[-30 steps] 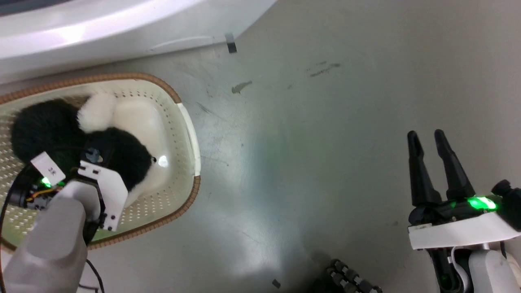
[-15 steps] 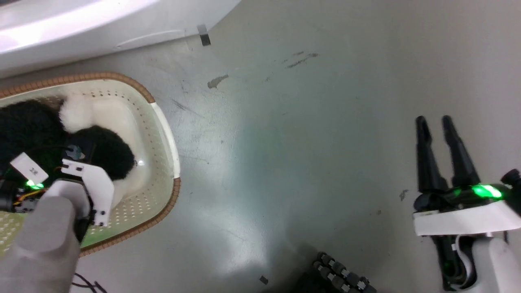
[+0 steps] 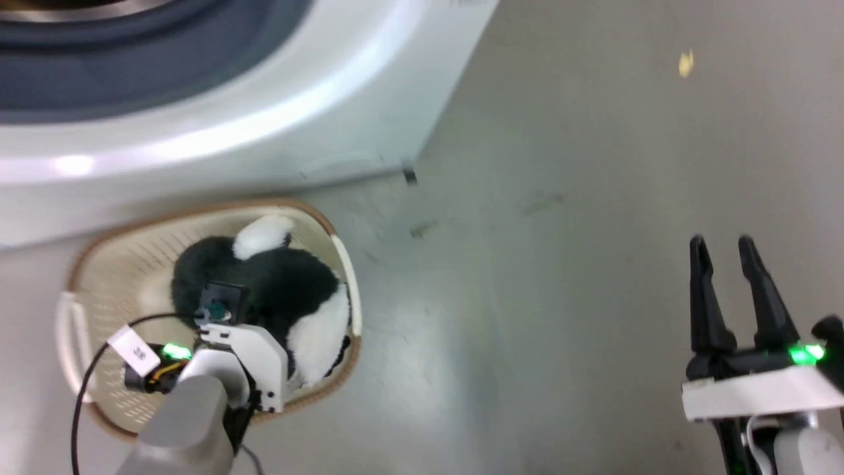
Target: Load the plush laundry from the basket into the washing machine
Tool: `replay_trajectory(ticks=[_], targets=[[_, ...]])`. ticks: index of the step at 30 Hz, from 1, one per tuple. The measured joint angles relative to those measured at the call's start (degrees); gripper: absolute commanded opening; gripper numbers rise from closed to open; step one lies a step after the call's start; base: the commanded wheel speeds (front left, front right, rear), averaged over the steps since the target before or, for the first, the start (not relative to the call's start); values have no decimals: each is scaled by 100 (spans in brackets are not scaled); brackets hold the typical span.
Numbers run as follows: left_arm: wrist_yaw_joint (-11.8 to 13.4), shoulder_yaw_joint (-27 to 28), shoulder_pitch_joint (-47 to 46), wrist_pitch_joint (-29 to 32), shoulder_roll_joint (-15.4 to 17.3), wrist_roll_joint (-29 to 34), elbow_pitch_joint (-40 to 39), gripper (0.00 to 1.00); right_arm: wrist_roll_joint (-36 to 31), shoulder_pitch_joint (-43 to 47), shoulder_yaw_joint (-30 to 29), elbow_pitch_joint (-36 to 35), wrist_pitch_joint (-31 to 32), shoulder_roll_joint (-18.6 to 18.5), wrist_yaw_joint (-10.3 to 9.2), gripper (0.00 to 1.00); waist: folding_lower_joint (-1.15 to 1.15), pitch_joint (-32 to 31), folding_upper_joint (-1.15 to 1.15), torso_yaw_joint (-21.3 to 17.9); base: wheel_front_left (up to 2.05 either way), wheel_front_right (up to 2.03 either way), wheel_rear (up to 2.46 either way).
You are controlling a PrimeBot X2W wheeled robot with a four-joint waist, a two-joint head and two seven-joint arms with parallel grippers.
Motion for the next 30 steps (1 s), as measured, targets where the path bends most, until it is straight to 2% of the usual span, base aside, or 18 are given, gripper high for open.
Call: replay_trajectory(ticks=[4, 10, 21, 30], targets=[[-94, 62, 167, -278, -134, -119, -57, 0, -162, 255, -48, 5, 0, 0, 1, 100, 0, -584, 0, 191, 0, 0, 0], [-142, 203, 727, -347, -177, -247, -454, 0, -352, 534, -116, 13, 0, 0, 0, 100, -1, -1391, 0, 481, 0, 0, 0], [74, 828, 2013, -385, -194, -121, -2895, 0, -405, 798, -165, 81, -1, 1, 0, 100, -1, -2276, 0, 932, 0, 0, 0], [188, 1120, 2501, -389, -225, 199, -4426, 0, -387, 875, -167, 64, -1, 1, 0, 100, 0, -2389, 0, 952, 0, 0, 0]])
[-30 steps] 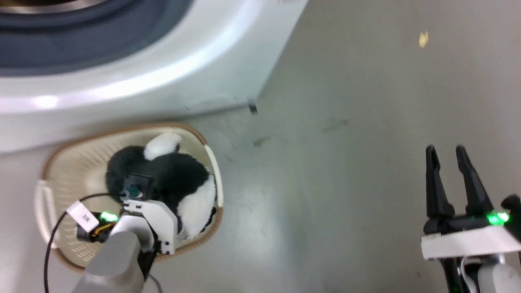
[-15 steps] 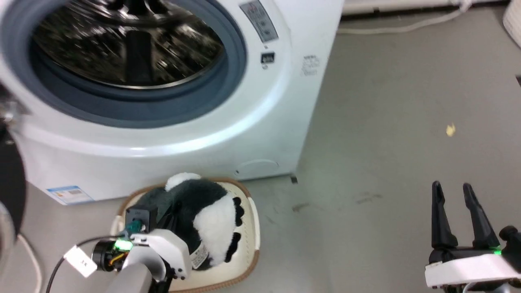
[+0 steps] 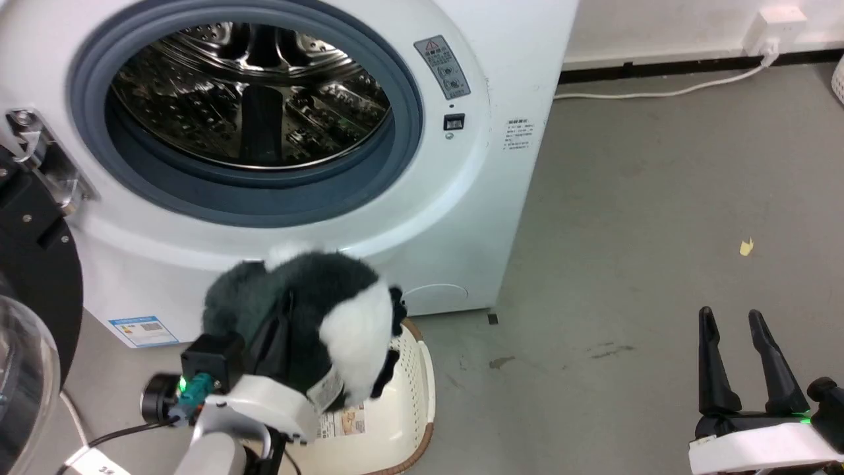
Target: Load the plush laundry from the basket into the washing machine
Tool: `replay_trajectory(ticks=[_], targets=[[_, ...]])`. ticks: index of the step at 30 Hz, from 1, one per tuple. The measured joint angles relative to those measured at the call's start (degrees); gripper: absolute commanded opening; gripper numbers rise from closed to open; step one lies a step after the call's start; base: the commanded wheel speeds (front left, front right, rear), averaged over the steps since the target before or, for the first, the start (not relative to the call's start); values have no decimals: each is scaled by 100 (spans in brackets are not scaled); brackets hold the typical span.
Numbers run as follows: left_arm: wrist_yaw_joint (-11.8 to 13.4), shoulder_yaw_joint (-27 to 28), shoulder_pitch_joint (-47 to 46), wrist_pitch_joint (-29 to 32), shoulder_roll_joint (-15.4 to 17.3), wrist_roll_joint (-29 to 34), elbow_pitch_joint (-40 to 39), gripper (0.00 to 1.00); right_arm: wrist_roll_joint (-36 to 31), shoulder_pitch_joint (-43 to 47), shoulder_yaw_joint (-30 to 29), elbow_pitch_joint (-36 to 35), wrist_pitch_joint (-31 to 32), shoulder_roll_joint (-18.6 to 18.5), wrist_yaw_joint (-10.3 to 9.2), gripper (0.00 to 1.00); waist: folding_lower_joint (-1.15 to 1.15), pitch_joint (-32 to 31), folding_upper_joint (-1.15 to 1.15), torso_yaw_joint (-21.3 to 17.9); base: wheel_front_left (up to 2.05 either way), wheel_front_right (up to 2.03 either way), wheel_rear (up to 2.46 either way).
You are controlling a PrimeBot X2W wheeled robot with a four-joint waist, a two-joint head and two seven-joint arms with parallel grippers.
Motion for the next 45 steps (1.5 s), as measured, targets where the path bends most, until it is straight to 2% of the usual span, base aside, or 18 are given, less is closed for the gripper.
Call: replay_trajectory(ticks=[5, 10, 17, 22, 26, 31, 37, 45], targets=[[-10, 94, -41, -1, 9, 167, -647, 0, 45, -19, 31, -57, 0, 0, 0, 100, 0, 223, 0, -78, 0, 0, 0], [-20, 198, -610, 19, 153, 231, -926, 0, 146, -182, 101, -93, 0, 0, 0, 100, 1, 616, 0, -197, 0, 0, 0], [77, 695, -2000, 267, 695, 241, -1121, 0, 349, -494, 221, -120, 0, 0, 0, 100, 2, 1323, 0, -452, 0, 0, 0], [33, 855, -3094, 610, 1100, 282, -1009, 0, 548, -710, 345, -129, 0, 0, 0, 100, 2, 1884, 0, -669, 0, 0, 0], [-10, 900, -4057, 792, 1406, 399, -651, 0, 722, -878, 475, -132, 0, 0, 0, 100, 2, 2329, 0, -856, 0, 0, 0], [-57, 783, -4891, 905, 1668, 653, 224, 0, 915, -1049, 681, -111, 0, 1, 0, 100, 2, 2810, 0, -1098, 0, 0, 0], [-178, 521, -5872, 900, 1714, 887, 1336, 0, 1055, -1163, 851, -104, 0, 0, 0, 100, 1, 3280, 0, -1325, 0, 0, 0], [-53, 369, -6984, 573, 1890, 1184, 2477, 0, 1147, -1257, 999, -105, 0, 0, 0, 100, 1, 3662, 0, -1536, 0, 0, 0]])
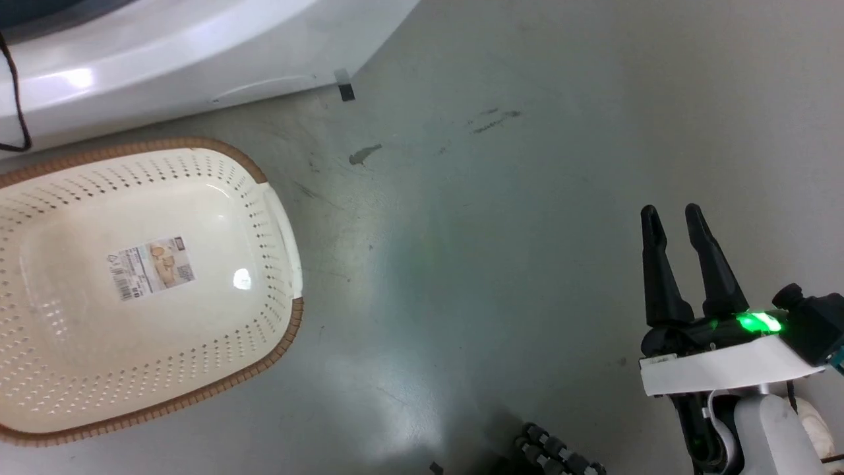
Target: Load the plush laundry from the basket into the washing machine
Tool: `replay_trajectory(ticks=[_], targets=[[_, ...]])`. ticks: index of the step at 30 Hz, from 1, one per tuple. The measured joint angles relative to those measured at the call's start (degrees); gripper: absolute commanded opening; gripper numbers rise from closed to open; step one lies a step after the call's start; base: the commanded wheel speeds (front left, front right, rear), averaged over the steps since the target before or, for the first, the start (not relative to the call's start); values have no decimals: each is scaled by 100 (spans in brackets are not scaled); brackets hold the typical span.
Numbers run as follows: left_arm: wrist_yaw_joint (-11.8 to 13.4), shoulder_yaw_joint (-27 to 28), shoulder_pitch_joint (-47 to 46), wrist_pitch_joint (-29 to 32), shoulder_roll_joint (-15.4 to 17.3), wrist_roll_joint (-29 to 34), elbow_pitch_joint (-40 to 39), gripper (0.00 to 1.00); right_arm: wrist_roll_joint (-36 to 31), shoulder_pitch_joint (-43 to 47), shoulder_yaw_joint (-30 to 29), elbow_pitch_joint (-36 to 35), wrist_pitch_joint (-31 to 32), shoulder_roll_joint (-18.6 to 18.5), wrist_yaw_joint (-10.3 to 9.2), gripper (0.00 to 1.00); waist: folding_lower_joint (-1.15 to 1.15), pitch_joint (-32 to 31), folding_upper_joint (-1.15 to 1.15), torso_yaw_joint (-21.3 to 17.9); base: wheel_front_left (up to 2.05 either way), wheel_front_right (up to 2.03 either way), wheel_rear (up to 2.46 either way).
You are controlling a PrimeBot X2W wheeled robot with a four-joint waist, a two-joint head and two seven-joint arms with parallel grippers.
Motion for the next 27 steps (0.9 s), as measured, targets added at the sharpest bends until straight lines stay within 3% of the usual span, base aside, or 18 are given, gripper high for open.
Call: replay_trajectory(ticks=[7, 8, 9, 10, 19, 27], targets=[[-177, -291, -178, -178, -153, 68, 806, 0, -5, -2, 3, 40, 0, 0, 0, 100, 0, -42, 0, 39, 0, 0, 0], [-177, -310, -175, -215, -171, 75, 904, 12, -7, -2, -3, 38, 0, 0, 0, 100, 0, -71, 0, 52, 0, 0, 0], [-174, -315, -171, -264, -177, 81, 998, 60, -13, -4, -15, 36, 0, 0, 0, 100, 0, -106, 0, 65, 0, 0, 0], [-172, -320, -162, -314, -180, 82, 1077, 100, -33, -5, -32, 36, 0, 0, 0, 100, -1, -145, 0, 80, 0, 0, 0], [-168, -296, 667, -552, -344, -104, 1348, 100, -377, 10, -322, 45, 0, 0, 0, 100, -1, -758, 0, 299, 0, 0, 0], [-176, -152, 2427, -581, -824, -289, 43, 100, -611, 232, -710, 88, 0, -1, 0, 100, -2, -1676, 0, 643, 0, 0, 0]])
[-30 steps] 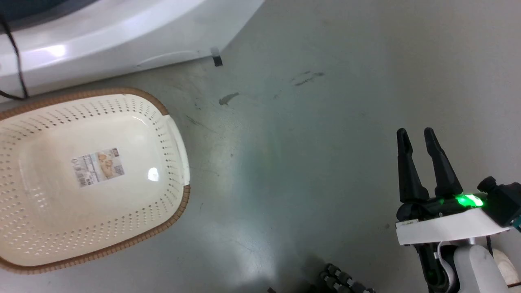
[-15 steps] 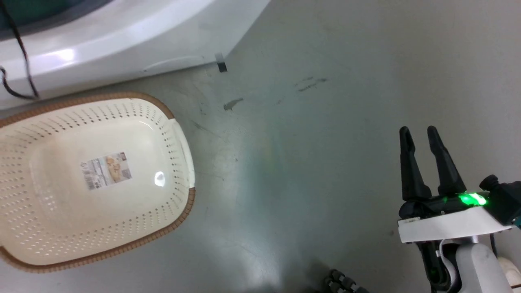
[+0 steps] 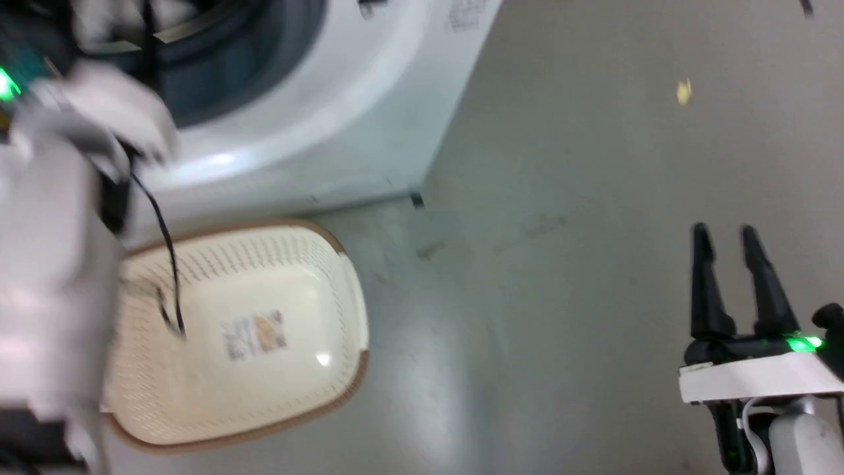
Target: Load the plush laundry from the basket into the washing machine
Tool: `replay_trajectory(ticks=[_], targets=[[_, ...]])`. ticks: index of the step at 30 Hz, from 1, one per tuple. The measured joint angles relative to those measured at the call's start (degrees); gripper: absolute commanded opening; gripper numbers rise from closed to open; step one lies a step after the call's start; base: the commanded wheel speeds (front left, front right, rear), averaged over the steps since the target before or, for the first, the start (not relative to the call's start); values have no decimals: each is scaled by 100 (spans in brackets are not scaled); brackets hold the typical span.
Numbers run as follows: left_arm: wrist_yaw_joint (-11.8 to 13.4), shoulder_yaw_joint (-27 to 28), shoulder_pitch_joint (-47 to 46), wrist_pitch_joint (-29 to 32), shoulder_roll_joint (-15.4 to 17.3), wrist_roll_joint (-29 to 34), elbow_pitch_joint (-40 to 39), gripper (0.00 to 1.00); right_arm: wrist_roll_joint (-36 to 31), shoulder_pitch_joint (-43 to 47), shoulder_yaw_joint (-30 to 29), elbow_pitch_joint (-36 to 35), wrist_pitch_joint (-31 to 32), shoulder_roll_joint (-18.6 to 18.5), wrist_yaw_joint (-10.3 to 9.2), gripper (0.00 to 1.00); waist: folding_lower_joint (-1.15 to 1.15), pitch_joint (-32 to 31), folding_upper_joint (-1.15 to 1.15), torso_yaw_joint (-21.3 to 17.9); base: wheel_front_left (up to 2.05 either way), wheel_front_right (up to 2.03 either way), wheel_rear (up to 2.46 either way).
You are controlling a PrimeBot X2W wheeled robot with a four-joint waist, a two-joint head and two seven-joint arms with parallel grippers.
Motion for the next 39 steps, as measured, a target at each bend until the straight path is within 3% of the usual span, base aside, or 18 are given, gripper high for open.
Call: replay_trajectory(ticks=[11, 20, 23, 30, 39], targets=[[16, 478, 3137, -2, -769, -225, -2287, 100, -613, 553, -121, -38, 0, 1, 0, 100, -2, -1428, 0, 662, 0, 0, 0], [200, 800, 5095, -1, -1471, -207, -3661, 100, -798, 1006, -185, -47, 0, 1, 0, 100, -1, -2178, 0, 1276, 0, 0, 0], [214, 743, 5492, -1, -1603, -62, -3885, 100, -813, 1112, -140, -46, 0, 1, 0, 100, 0, -2338, 0, 1444, 0, 0, 0], [511, 878, 6108, -1, -1770, 13, -4016, 100, -1050, 1334, 47, 34, 0, 1, 0, 100, 0, -2581, 0, 1618, 0, 0, 0], [559, 942, 6371, -1, -1858, 142, -4077, 100, -1071, 1420, 65, 54, 0, 1, 0, 100, 1, -2638, 0, 1675, 0, 0, 0]])
